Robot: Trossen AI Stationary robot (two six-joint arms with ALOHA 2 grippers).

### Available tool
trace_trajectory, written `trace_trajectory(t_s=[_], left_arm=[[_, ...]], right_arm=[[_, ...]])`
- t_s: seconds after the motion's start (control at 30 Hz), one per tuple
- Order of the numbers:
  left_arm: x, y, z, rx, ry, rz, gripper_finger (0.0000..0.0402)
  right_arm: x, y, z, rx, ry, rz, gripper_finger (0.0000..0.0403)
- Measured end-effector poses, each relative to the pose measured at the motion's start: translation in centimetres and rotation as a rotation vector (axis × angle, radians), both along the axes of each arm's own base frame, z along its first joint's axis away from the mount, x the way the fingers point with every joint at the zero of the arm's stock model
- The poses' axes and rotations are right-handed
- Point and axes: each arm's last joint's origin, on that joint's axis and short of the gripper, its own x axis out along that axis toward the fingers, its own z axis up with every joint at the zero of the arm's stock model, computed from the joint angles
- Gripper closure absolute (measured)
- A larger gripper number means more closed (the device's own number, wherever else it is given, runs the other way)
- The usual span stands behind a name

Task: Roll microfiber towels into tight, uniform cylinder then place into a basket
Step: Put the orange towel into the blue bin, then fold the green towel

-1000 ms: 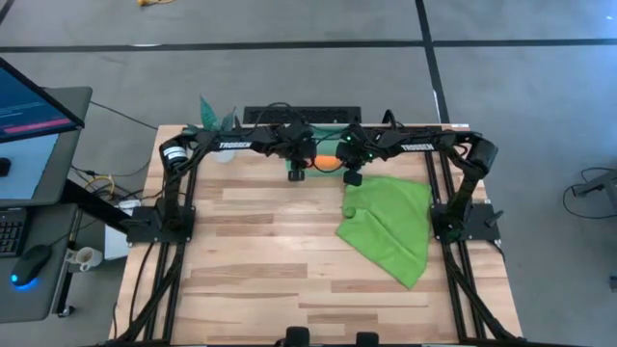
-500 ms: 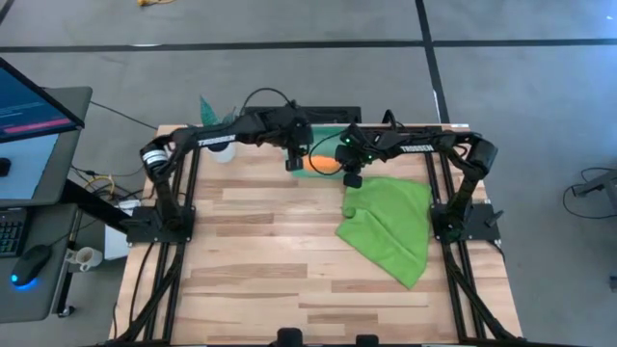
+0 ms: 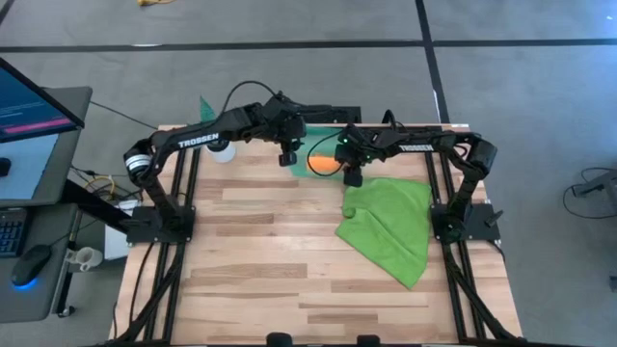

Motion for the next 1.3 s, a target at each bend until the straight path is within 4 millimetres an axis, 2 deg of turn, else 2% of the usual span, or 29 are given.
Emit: trace_trajectory(t_s=[0.33, 0.47, 0.63, 0.77, 0.93, 1.13, 1.3], left_arm=[[-0.3, 0.0, 0.3, 0.0, -0.001, 0.005, 0.0263], [-0.3, 0.1, 0.2, -0.008, 0.003, 0.012, 0.0263], [-0.8, -0.2, -0.2, -0.05, 0.056, 0.026, 0.0263], [-1.0, -0.3, -0.4, -0.091, 0.073, 0.059, 0.0263], [-0.7, -1.1, -1.0, -0.172, 0.053, 0.037, 0.0263], [0.7, -3.9, -3.0, -0.191, 0.027, -0.046, 0.0263], [1.8, -7.4, -4.8, -0.209, 0.031, -0.112, 0.0263]], right_arm=[[0.2, -0.1, 1.7, 0.014, -0.003, 0.002, 0.0175], [-0.6, 0.4, 3.6, 0.023, -0.02, -0.025, 0.0179], [-2.4, 1.7, 7.5, 0.025, -0.099, -0.094, 0.0179], [-4.0, 3.9, 9.5, 0.045, -0.186, -0.144, 0.0181], [-6.0, 8.1, 9.8, 0.113, -0.245, -0.168, 0.0187], [-8.0, 13.0, 8.7, 0.12, -0.265, -0.208, 0.0197], [-9.2, 16.5, 8.3, 0.139, -0.307, -0.239, 0.0203]])
